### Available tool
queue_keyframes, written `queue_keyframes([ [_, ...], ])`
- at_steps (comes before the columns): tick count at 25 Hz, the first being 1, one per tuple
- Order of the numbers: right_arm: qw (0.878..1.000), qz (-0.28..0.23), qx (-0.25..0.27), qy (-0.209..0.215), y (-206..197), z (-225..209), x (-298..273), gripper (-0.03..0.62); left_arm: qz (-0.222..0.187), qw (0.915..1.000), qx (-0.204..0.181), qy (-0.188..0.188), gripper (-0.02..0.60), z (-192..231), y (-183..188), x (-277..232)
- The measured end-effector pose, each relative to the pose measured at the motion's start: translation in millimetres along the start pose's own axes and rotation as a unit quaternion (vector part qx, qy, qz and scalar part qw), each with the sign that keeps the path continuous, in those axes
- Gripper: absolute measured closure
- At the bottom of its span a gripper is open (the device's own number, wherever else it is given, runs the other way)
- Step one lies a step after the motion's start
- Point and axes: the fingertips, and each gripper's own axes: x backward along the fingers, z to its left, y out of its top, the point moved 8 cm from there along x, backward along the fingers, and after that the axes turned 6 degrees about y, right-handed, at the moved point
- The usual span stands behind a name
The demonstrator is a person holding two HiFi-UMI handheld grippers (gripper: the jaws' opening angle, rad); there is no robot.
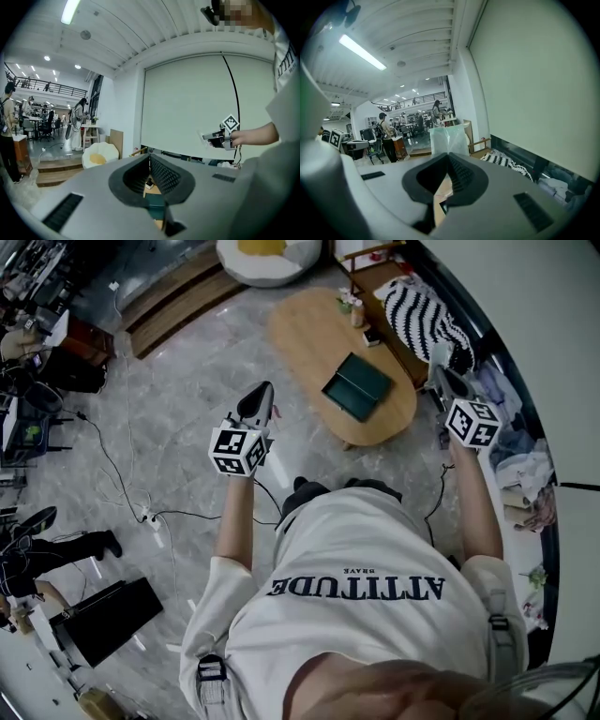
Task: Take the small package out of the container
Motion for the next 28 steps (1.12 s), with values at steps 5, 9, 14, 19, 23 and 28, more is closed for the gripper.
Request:
queue_keyframes([
  [5, 1.000, -0.016, -0.001, -0.015, 6.4, 19.5, 1.6, 0.574, -0.004, 0.9999, 0.008, -0.007, 0.558, 21.0, 4.5, 9.1],
  [9, 0.999, -0.029, -0.005, -0.026, 10.9, 37.0, 4.7, 0.574, -0.005, 0.9998, 0.004, -0.016, 0.558, 38.6, 8.2, 16.4],
  [14, 0.999, -0.033, -0.007, -0.037, 13.7, 47.1, 7.1, 0.574, -0.011, 0.9998, 0.000, -0.019, 0.558, 58.8, 16.2, 18.5],
  [19, 0.999, -0.036, 0.001, -0.041, 14.7, 55.5, 9.8, 0.574, -0.017, 0.9996, -0.003, -0.021, 0.558, 68.4, 19.5, 20.7],
  [23, 0.999, -0.037, 0.004, -0.040, 17.4, 60.3, 8.0, 0.574, -0.018, 0.9996, -0.001, -0.023, 0.558, 71.9, 19.2, 21.6],
  [28, 0.999, -0.039, 0.004, -0.037, 17.7, 67.0, 4.6, 0.574, -0.018, 0.9996, -0.001, -0.023, 0.558, 76.2, 17.8, 24.2],
])
